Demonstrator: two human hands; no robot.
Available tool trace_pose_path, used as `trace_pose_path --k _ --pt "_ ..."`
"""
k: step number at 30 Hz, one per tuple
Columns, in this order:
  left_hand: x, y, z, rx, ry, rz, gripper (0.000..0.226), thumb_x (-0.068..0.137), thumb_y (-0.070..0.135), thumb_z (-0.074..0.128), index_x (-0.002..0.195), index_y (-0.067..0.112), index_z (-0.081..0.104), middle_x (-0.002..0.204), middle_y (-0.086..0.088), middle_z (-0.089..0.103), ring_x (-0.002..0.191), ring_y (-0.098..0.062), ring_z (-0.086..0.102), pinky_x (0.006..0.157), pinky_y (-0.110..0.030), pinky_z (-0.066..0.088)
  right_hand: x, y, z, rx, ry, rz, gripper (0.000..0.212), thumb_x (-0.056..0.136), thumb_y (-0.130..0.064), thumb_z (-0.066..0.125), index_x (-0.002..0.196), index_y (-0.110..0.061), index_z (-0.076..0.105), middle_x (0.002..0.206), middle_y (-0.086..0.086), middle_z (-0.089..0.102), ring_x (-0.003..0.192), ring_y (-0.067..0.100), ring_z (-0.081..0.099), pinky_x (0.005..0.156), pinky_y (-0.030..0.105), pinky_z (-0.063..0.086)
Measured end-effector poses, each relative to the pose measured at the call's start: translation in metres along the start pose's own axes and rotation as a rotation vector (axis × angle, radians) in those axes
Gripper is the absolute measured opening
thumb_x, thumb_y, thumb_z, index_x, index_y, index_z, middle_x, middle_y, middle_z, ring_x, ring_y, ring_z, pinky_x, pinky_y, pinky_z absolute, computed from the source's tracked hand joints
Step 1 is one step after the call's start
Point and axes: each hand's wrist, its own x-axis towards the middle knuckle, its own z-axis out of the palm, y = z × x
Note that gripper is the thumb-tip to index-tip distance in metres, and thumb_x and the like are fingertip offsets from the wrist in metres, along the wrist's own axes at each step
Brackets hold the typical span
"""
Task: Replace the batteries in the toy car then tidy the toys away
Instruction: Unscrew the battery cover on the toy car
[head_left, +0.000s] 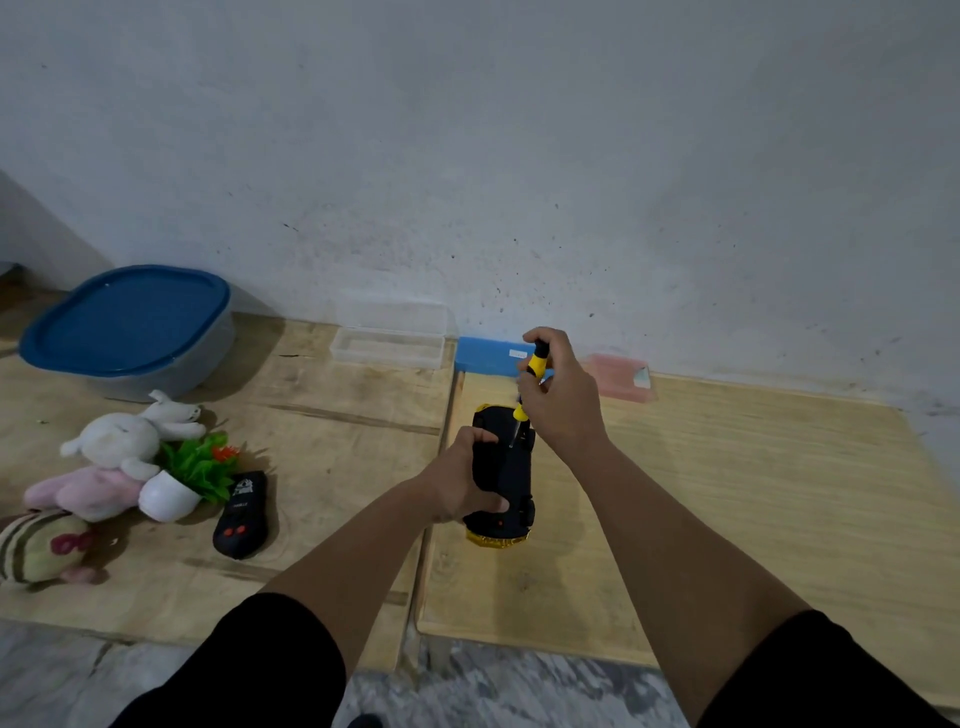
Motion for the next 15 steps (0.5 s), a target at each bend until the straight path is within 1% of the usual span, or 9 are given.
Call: trace_pose_path --k 2,4,6,8,9,11,13,14,15 --pt "0.0011 -0.0012 -0.0027 0.013 0.012 0.002 0.08 0.071 0.004 0.078 0.131 0.022 0.028 0.129 -0.008 0.048 0.114 -0.028 0.054 0.086 -0.042 0.055 0.0014 0.0003 -0.0013 -0.019 0.017 -0.007 0.029 0.084 -0.023 0.065 0.109 -0.029 0.051 0.096 -0.003 0.053 0.085 0.022 0.06 0.078 0.039 0.053" --pt "0.0014 -0.0041 -0.0058 0.031 0.026 -0.002 0.081 0.07 0.005 0.079 0.131 0.022 0.027 0.131 -0.009 0.048 0.115 -0.029 0.053 0.088 -0.043 0.054 0.0032 0.0021 -0.0017 0.011 0.034 0.016 0.028 0.083 -0.02 0.067 0.104 -0.035 0.055 0.097 -0.001 0.049 0.083 0.028 0.063 0.08 0.043 0.054" --pt "0.0009 -0.0067 -0.0076 0.024 0.032 -0.009 0.081 0.069 0.004 0.08 0.13 0.022 0.028 0.13 -0.01 0.048 0.115 -0.029 0.053 0.087 -0.047 0.054 0.0035 0.0047 -0.002 0.011 0.02 0.026 0.039 0.086 -0.008 0.062 0.114 -0.035 0.056 0.101 -0.001 0.051 0.085 0.029 0.065 0.081 0.044 0.055" --pt "0.0 -0.0074 -0.0077 0.018 0.032 -0.012 0.08 0.07 0.004 0.08 0.128 0.024 0.028 0.13 -0.009 0.047 0.115 -0.03 0.053 0.086 -0.05 0.054 0.0026 0.0057 -0.0032 0.024 0.002 0.051 0.051 0.087 0.001 0.054 0.126 -0.031 0.049 0.107 -0.003 0.054 0.085 0.027 0.065 0.08 0.043 0.056" --pt "-0.0005 -0.0068 -0.0074 0.016 0.028 -0.012 0.079 0.07 0.004 0.079 0.126 0.025 0.028 0.129 -0.009 0.047 0.114 -0.031 0.053 0.084 -0.051 0.055 0.0025 0.0058 -0.0033 0.032 0.003 0.059 0.051 0.087 0.002 0.052 0.127 -0.028 0.046 0.108 -0.003 0.056 0.085 0.026 0.066 0.079 0.043 0.056" --pt "-0.0007 -0.0053 -0.0068 0.01 0.017 -0.009 0.077 0.07 0.004 0.078 0.125 0.026 0.029 0.128 -0.008 0.047 0.113 -0.031 0.054 0.081 -0.052 0.055 0.0019 0.0053 -0.0021 0.032 0.005 0.037 0.042 0.087 -0.004 0.054 0.123 -0.026 0.048 0.106 -0.006 0.058 0.089 0.024 0.065 0.08 0.044 0.056" --pt "-0.0004 -0.0035 -0.0055 0.008 0.007 0.0 0.076 0.07 0.003 0.078 0.124 0.025 0.029 0.128 -0.009 0.047 0.113 -0.031 0.054 0.081 -0.052 0.055 0.001 0.0037 -0.0014 0.001 -0.002 0.004 0.039 0.084 -0.021 0.065 0.118 -0.031 0.051 0.097 -0.014 0.052 0.092 0.022 0.061 0.081 0.041 0.054" --pt "-0.0002 -0.0025 -0.0044 0.009 0.003 0.006 0.075 0.07 0.002 0.077 0.124 0.025 0.03 0.128 -0.009 0.048 0.112 -0.03 0.054 0.081 -0.052 0.055 0.001 0.003 -0.0014 0.001 -0.002 0.002 0.039 0.081 -0.025 0.069 0.116 -0.033 0.053 0.092 -0.016 0.048 0.092 0.021 0.059 0.081 0.041 0.054" --pt "0.0001 -0.0021 -0.0029 0.013 -0.001 0.009 0.074 0.071 0.002 0.077 0.124 0.025 0.03 0.127 -0.01 0.048 0.112 -0.03 0.054 0.082 -0.052 0.055 0.0015 0.0028 -0.0015 0.018 0.0 0.012 0.039 0.081 -0.024 0.07 0.115 -0.035 0.055 0.09 -0.016 0.047 0.091 0.021 0.059 0.082 0.043 0.054"
